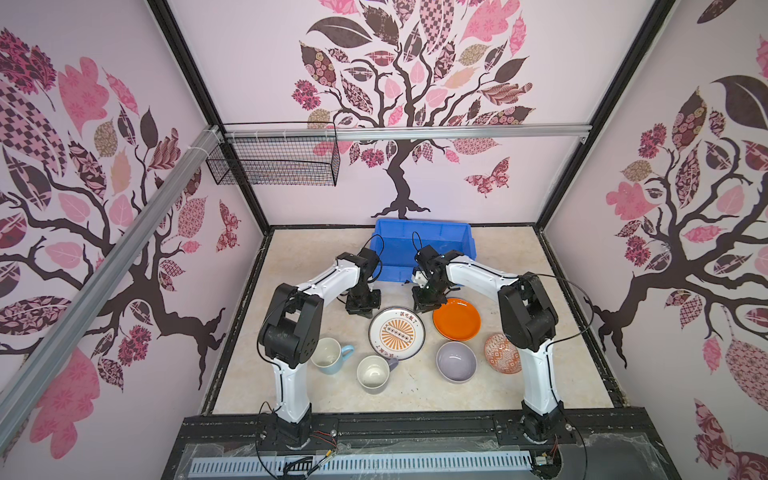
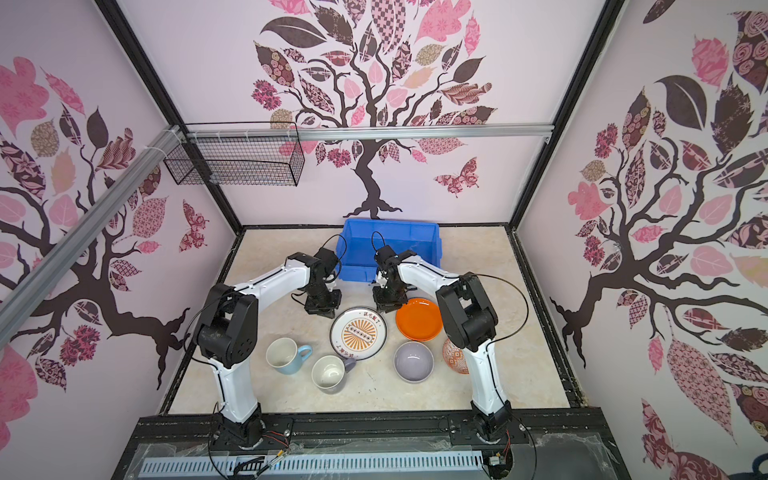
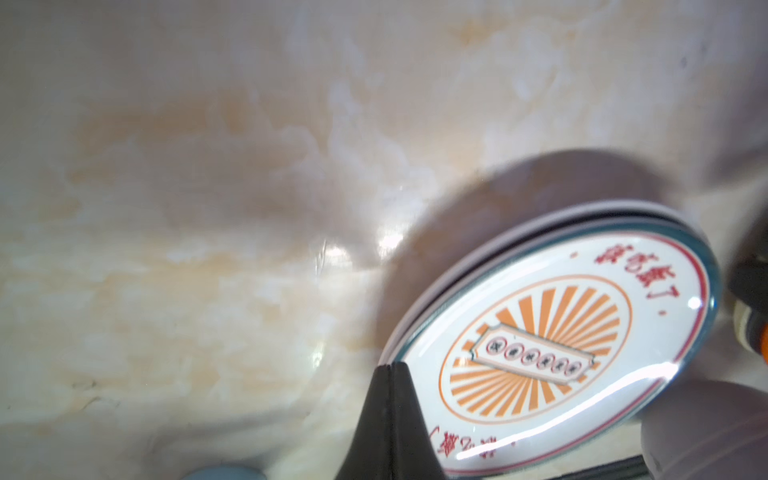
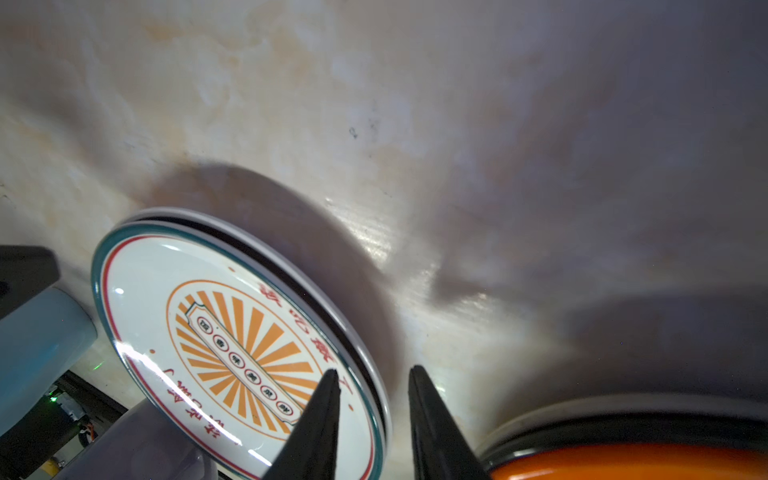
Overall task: Place the mixed dishes into the plastic bin
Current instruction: 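Tilt the sunburst plate further upright with both grippers, lifting it off the stack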
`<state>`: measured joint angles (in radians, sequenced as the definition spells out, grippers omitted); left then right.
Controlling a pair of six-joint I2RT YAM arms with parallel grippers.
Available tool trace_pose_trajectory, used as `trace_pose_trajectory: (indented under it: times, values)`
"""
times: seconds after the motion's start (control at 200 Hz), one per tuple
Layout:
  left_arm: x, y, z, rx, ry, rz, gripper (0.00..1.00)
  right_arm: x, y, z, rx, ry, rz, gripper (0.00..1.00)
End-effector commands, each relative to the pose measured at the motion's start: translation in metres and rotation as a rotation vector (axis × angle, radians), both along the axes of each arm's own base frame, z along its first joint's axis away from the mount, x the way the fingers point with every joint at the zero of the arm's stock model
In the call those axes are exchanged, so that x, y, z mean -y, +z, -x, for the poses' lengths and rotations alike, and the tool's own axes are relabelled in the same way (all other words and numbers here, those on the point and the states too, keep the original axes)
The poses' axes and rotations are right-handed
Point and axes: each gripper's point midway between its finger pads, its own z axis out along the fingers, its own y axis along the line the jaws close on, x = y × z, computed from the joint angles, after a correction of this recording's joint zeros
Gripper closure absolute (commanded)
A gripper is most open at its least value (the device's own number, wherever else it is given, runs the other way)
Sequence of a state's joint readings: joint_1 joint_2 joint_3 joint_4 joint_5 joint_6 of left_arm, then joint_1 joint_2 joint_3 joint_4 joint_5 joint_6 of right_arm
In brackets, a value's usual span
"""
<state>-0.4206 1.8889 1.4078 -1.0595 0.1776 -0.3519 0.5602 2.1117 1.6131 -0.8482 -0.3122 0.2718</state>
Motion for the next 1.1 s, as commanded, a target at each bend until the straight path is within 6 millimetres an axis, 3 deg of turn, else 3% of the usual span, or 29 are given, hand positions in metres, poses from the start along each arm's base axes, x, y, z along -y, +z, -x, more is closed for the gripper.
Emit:
trace_pose_trajectory:
  times: [0.0,0.165,0.455,0.645,0.96,1.095]
  values:
    - [-0.011,0.006,0.025,-0.030,-0.008,-0.013,1.00,0.009,0.011,0.012,0.000,-0.004,0.008,0.66]
    - [-0.015,0.006,0.038,-0.037,0.002,-0.005,0.98,0.014,0.010,0.020,-0.003,-0.018,0.011,0.55]
    - [-0.007,-0.015,0.042,-0.064,0.019,0.031,0.98,0.011,0.013,0.027,0.000,-0.019,0.006,0.54]
    - [0.005,-0.022,0.033,-0.062,0.011,0.052,1.00,0.008,0.012,0.027,-0.001,-0.024,0.000,0.59]
    - [0.011,-0.039,0.038,-0.090,-0.004,0.045,1.00,0.009,0.013,0.026,0.004,-0.023,0.005,0.62]
    - [0.013,-0.039,0.036,-0.088,-0.004,0.046,1.00,0.012,0.015,0.024,0.014,-0.022,0.022,0.72]
